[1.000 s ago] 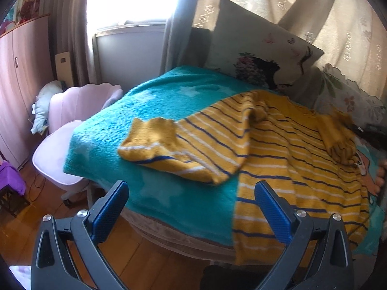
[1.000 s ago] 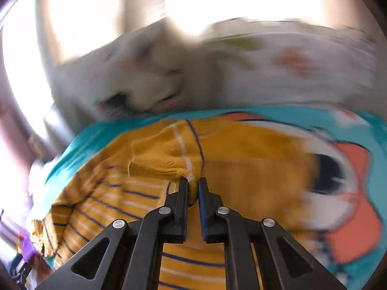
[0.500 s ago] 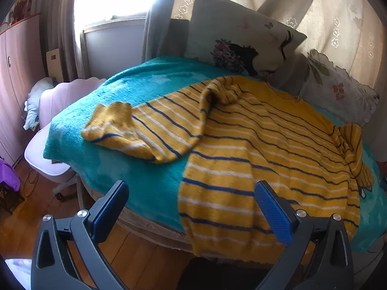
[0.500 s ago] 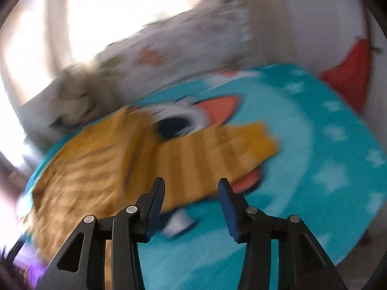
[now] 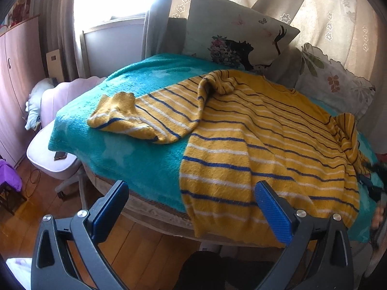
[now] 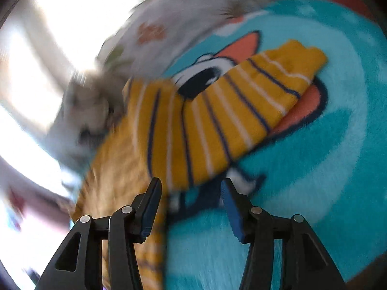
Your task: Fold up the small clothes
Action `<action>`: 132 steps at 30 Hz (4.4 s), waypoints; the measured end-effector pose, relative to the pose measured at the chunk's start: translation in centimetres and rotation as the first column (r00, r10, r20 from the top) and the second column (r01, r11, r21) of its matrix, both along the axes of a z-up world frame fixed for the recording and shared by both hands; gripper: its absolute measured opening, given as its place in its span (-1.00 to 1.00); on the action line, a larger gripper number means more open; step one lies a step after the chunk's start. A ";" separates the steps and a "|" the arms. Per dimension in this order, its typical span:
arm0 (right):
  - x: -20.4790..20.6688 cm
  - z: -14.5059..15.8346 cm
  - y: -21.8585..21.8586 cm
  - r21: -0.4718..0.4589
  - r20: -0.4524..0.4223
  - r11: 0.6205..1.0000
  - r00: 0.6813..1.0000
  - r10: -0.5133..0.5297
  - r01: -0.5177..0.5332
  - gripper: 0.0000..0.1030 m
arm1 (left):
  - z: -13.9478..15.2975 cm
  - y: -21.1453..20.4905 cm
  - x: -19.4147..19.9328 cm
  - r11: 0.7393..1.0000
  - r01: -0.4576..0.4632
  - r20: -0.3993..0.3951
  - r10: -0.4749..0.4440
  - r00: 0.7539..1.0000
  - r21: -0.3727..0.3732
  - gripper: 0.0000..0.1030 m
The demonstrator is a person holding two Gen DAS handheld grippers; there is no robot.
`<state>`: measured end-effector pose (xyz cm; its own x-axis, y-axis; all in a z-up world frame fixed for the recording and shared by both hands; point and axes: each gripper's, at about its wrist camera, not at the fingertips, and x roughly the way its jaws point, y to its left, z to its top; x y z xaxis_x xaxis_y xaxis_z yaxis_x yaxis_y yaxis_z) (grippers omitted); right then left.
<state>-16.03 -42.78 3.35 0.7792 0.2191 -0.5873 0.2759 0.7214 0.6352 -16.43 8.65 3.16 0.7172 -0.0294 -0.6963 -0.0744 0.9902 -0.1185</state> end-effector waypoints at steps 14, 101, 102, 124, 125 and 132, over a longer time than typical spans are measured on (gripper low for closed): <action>-3.6 5.4 -5.1 -0.376 0.071 0.853 0.930 -0.362 0.360 -0.62 | -1.4 2.7 0.7 0.998 -0.047 -0.026 0.046 0.999 -0.045 1.00; 18.3 8.2 11.3 -0.181 -0.235 0.934 0.936 0.263 -0.308 0.07 | 4.2 8.8 23.9 0.982 -0.079 -0.172 0.109 0.979 0.174 0.88; 17.6 8.5 11.5 -0.170 -0.250 0.939 0.935 0.253 -0.300 0.07 | 3.8 10.5 23.0 0.984 -0.120 -0.202 0.145 0.969 0.134 0.88; 15.5 12.8 26.3 -0.144 -0.299 0.893 0.879 0.372 -0.427 0.07 | 3.3 20.3 17.7 0.968 -0.236 -0.352 0.193 0.916 -0.082 -0.81; 15.7 12.7 26.9 -0.148 -0.303 0.885 0.872 0.384 -0.441 0.07 | 4.4 21.9 17.9 0.959 -0.271 -0.327 0.231 0.916 -0.082 -0.81; 17.3 11.3 30.8 -0.146 -0.335 0.827 0.813 0.475 -0.543 0.07 | 11.4 28.2 19.4 0.919 -0.364 -0.135 0.346 0.928 -0.148 -0.81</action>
<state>1.26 -11.96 14.64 0.3930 0.3748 -0.8397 -0.0357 0.9187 0.3934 3.01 36.87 14.56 0.6255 0.0908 -0.7749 -0.4383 0.8626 -0.2527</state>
